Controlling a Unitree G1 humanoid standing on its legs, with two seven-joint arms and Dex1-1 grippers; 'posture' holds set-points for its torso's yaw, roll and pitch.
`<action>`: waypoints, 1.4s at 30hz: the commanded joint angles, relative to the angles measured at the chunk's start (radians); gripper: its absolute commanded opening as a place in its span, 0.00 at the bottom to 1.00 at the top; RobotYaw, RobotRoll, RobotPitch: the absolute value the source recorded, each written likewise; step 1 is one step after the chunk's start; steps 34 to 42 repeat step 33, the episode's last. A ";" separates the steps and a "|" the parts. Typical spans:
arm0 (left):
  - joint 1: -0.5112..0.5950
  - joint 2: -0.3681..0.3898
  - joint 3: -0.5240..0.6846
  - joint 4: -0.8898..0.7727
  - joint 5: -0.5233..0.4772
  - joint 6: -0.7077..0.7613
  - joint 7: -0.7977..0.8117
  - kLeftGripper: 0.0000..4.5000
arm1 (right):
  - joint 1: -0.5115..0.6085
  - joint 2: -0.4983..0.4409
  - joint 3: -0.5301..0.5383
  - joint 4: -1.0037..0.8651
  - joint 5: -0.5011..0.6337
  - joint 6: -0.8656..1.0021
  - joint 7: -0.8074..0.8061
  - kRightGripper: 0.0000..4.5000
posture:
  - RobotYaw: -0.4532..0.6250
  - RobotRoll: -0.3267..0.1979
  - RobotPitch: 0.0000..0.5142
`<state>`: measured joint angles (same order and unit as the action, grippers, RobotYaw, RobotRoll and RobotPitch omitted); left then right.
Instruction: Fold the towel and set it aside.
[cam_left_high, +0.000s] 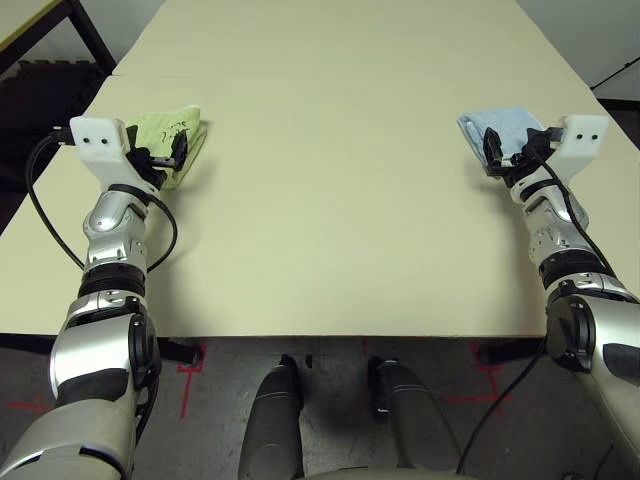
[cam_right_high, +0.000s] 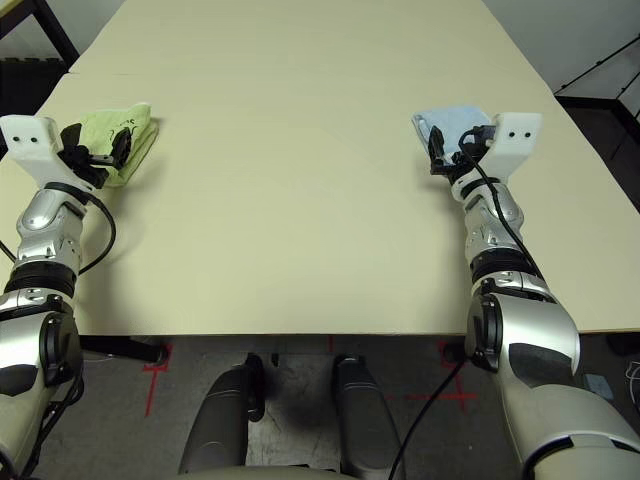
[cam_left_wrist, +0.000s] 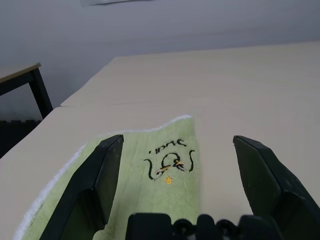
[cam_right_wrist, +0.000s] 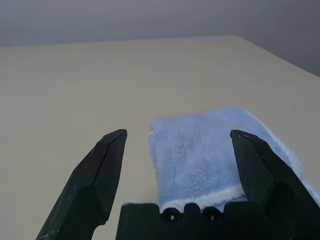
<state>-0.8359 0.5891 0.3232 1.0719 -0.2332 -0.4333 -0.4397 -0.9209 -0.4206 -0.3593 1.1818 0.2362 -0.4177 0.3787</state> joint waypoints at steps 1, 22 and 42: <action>0.018 -0.016 0.011 0.034 -0.009 -0.010 -0.028 0.99 | 0.026 0.012 -0.006 0.001 0.008 -0.021 0.018 1.00 | 0.37 0.62 0.27; 0.013 -0.012 0.017 0.062 0.010 0.022 -0.024 0.99 | 0.025 0.030 -0.005 -0.005 0.002 -0.043 0.026 1.00 | 0.37 0.62 0.27; 0.008 -0.008 0.010 0.058 0.019 0.034 -0.023 0.99 | 0.023 0.037 0.003 -0.007 -0.005 -0.035 0.024 1.00 | 0.37 0.62 0.30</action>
